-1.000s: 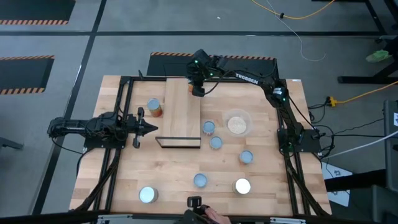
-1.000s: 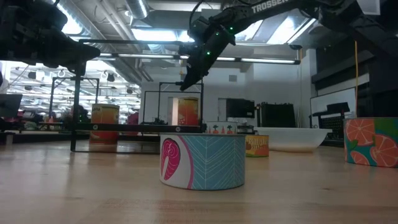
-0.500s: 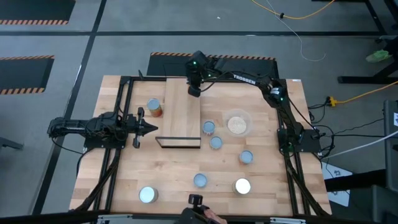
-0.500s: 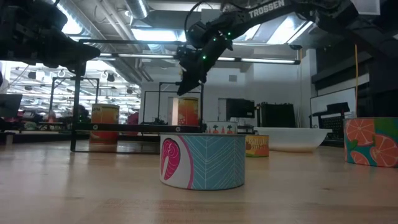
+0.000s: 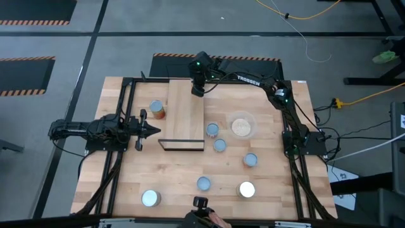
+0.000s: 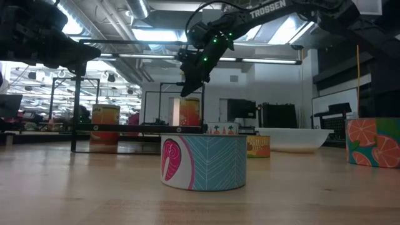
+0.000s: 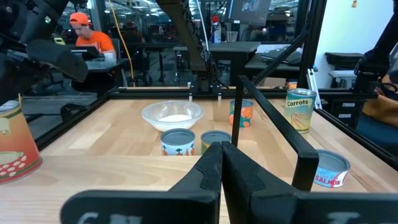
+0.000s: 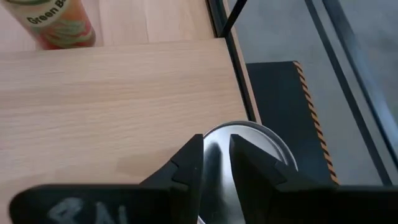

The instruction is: Pick and place cans onto a shelf

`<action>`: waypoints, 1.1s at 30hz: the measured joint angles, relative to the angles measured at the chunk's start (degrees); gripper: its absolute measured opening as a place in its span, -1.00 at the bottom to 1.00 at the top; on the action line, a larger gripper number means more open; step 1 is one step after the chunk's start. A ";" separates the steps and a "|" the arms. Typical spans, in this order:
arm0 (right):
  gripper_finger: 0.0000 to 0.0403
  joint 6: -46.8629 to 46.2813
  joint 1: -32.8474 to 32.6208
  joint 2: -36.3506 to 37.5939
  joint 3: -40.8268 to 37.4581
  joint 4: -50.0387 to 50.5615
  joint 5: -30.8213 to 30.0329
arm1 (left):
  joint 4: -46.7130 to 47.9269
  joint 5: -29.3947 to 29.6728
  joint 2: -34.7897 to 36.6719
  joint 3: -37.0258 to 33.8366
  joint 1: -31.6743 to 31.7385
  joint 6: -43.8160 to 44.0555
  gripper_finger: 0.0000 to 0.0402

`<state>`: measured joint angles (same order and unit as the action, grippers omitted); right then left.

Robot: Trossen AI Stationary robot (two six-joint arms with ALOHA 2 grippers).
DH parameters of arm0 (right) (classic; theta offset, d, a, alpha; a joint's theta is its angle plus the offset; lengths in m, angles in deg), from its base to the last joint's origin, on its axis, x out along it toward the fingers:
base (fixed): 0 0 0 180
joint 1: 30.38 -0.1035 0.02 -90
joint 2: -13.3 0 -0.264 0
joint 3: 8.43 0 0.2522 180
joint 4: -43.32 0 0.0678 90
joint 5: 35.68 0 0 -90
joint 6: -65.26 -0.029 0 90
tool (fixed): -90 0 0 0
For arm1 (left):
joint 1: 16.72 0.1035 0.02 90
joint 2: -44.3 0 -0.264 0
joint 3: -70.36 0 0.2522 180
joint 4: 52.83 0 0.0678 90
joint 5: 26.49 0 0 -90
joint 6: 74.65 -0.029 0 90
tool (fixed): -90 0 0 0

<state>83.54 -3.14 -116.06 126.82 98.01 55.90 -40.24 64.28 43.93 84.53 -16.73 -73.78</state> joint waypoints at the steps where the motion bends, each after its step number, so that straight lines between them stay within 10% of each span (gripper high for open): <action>1: -0.58 -0.03 -0.06 0.00 0.00 0.02 0.00 | 0.00 0.00 0.00 0.00 -0.01 0.01 -1.00; 33: -0.58 -4.50 -0.45 -1.40 0.07 -0.32 0.00 | 0.04 0.02 0.00 0.00 -0.02 0.01 -1.00</action>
<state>79.04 -3.59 -117.46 126.89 97.69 55.91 -40.20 64.31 43.93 84.53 -16.75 -73.77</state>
